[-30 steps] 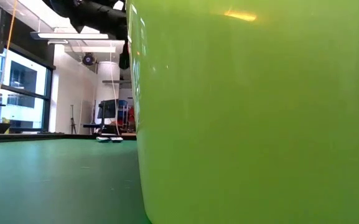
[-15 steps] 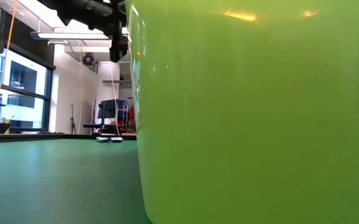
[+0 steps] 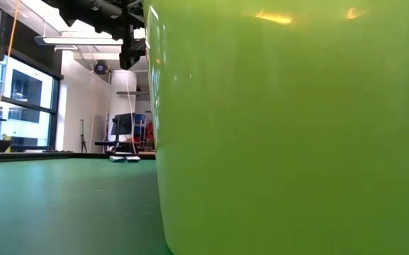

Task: Sort candy by brand, put in halloween buckets
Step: Put the white chocolate into the green bucket

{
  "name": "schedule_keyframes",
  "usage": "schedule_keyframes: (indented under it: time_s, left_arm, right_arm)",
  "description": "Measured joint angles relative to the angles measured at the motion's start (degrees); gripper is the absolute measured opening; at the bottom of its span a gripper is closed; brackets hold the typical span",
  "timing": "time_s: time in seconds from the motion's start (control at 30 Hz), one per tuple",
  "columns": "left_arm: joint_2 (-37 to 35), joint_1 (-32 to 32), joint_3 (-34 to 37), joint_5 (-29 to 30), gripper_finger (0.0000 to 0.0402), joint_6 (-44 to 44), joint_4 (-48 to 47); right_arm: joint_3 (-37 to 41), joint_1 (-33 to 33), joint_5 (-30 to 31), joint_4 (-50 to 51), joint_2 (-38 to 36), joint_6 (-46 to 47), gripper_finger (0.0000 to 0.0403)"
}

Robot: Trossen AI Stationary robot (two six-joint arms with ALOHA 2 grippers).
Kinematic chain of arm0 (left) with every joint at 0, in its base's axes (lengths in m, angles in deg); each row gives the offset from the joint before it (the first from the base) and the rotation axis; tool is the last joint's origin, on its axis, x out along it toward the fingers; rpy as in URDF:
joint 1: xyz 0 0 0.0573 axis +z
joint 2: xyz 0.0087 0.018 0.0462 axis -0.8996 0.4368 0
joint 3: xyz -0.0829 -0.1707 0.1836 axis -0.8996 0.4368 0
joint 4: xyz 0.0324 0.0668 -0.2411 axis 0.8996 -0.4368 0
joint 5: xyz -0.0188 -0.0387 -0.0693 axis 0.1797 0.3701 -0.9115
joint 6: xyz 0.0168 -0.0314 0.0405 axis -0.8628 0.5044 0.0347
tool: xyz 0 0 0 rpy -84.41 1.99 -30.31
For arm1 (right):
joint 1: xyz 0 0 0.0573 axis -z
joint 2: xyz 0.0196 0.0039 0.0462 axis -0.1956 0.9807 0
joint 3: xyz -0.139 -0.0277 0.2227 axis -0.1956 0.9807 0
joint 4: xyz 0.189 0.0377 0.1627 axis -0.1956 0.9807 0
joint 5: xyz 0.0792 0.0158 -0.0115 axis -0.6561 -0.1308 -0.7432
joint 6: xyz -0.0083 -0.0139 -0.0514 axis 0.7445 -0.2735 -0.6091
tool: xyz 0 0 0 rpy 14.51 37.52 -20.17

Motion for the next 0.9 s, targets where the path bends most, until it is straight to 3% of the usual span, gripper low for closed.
schedule_keyframes:
  time_s: [0.2, 0.4, 0.53, 0.6, 0.77, 0.9]
  left_arm:
    - [0.00, 0.00, 0.00, 0.54, 0.0207, -0.09, 0.00]
    - [0.02, 0.00, 0.00, 7.70, 0.0207, 2.18, 0.06]
    - [0.02, 0.00, 0.00, 12.85, 0.0207, 4.84, 0.02]
    - [0.04, 0.00, 0.00, 15.06, 0.0207, 5.10, -0.02]
    - [1.36, 0.27, 0.00, 18.76, 0.0207, 7.45, -0.08]
    - [4.25, 1.15, -1.98, 19.30, 0.0207, 9.48, -3.76]
  right_arm:
    - [-1.24, 0.67, -1.76, 3.48, 0.30, 0.17, 0.0166]
    - [-1.15, 1.88, -3.74, 14.05, -0.50, -8.91, 0.0254]
    - [-0.30, 1.47, -0.87, 27.39, -4.88, -17.99, 0.0266]
    - [3.78, 0.87, -0.94, 30.64, -9.04, -19.87, 0.0266]
    - [20.11, 1.52, -1.70, 28.19, -24.85, -16.79, 0.0257]
    - [28.65, 4.13, 3.83, 23.70, -36.22, -15.46, 0.0255]
